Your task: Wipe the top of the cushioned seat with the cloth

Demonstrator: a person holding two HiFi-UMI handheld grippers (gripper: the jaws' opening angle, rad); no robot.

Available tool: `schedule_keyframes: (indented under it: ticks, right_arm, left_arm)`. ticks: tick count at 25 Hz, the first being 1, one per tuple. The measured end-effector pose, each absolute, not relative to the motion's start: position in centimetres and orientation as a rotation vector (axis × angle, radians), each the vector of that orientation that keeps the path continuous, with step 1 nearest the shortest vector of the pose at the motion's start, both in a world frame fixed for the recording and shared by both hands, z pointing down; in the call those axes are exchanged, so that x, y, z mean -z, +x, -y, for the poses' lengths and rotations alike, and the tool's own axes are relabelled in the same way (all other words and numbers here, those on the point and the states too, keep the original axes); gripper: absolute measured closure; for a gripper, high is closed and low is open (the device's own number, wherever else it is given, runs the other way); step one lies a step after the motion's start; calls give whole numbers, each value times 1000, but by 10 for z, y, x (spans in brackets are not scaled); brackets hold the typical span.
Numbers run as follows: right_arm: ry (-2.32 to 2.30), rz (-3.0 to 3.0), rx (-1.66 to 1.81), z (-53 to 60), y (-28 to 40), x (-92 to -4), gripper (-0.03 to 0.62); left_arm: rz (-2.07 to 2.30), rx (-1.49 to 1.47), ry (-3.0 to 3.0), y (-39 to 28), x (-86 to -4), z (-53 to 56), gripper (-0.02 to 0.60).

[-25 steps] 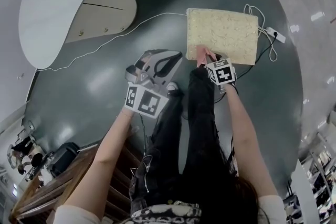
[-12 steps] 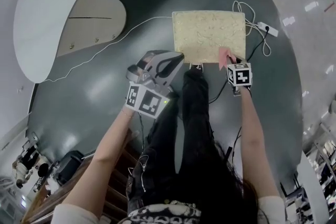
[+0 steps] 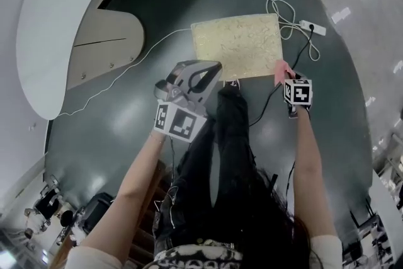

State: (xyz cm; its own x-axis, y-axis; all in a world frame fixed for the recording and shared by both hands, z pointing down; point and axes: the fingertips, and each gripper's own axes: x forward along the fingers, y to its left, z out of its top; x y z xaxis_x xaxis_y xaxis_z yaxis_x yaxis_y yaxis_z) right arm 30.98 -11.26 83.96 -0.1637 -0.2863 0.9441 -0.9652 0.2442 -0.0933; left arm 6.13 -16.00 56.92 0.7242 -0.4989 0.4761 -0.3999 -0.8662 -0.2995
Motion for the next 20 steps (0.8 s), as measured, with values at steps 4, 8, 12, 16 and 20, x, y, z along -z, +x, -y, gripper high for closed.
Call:
schedule_keyframes:
  ticks: [4, 8, 12, 16, 20]
  right_arm:
    - [1221, 1646, -982, 113, 314, -821, 583]
    - [1220, 1743, -966, 117, 296, -782, 583]
    - [1219, 1861, -918, 126, 273, -727, 583]
    - [1261, 1966, -907, 140, 250, -663, 583]
    - [1302, 2062, -889, 146, 224, -596, 583]
  left_arm:
    - [-701, 831, -2750, 71, -558, 163, 569]
    - [-701, 822, -2745, 71, -543, 166, 569]
    - [-710, 809, -2736, 62, -517, 165, 569]
    - [-719, 805, -2718, 49, -490, 165, 569]
    - [-730, 788, -2713, 37, -460, 160, 569]
